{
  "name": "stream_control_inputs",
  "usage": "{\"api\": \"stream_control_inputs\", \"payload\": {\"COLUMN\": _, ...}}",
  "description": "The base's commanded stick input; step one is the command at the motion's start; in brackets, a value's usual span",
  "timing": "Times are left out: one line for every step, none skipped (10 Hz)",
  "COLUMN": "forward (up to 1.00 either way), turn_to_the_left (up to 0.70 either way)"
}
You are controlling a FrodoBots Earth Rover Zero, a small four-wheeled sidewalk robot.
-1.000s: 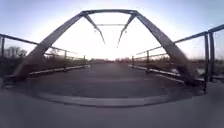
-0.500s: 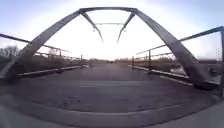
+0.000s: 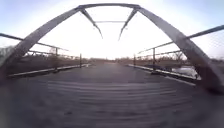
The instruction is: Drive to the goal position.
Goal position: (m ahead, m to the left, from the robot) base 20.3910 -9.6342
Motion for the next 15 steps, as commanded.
{"api": "stream_control_inputs", "payload": {"forward": 1.00, "turn_to_the_left": 0.01}}
{"api": "stream_control_inputs", "payload": {"forward": 1.00, "turn_to_the_left": 0.01}}
{"api": "stream_control_inputs", "payload": {"forward": 1.00, "turn_to_the_left": 0.01}}
{"api": "stream_control_inputs", "payload": {"forward": 1.00, "turn_to_the_left": 0.01}}
{"api": "stream_control_inputs", "payload": {"forward": 1.00, "turn_to_the_left": 0.01}}
{"api": "stream_control_inputs", "payload": {"forward": 1.00, "turn_to_the_left": 0.01}}
{"api": "stream_control_inputs", "payload": {"forward": 1.00, "turn_to_the_left": 0.01}}
{"api": "stream_control_inputs", "payload": {"forward": 1.00, "turn_to_the_left": 0.01}}
{"api": "stream_control_inputs", "payload": {"forward": 1.00, "turn_to_the_left": 0.00}}
{"api": "stream_control_inputs", "payload": {"forward": 1.00, "turn_to_the_left": -0.08}}
{"api": "stream_control_inputs", "payload": {"forward": 1.00, "turn_to_the_left": -0.22}}
{"api": "stream_control_inputs", "payload": {"forward": 1.00, "turn_to_the_left": -0.34}}
{"api": "stream_control_inputs", "payload": {"forward": 1.00, "turn_to_the_left": -0.10}}
{"api": "stream_control_inputs", "payload": {"forward": 1.00, "turn_to_the_left": -0.03}}
{"api": "stream_control_inputs", "payload": {"forward": 1.00, "turn_to_the_left": -0.01}}
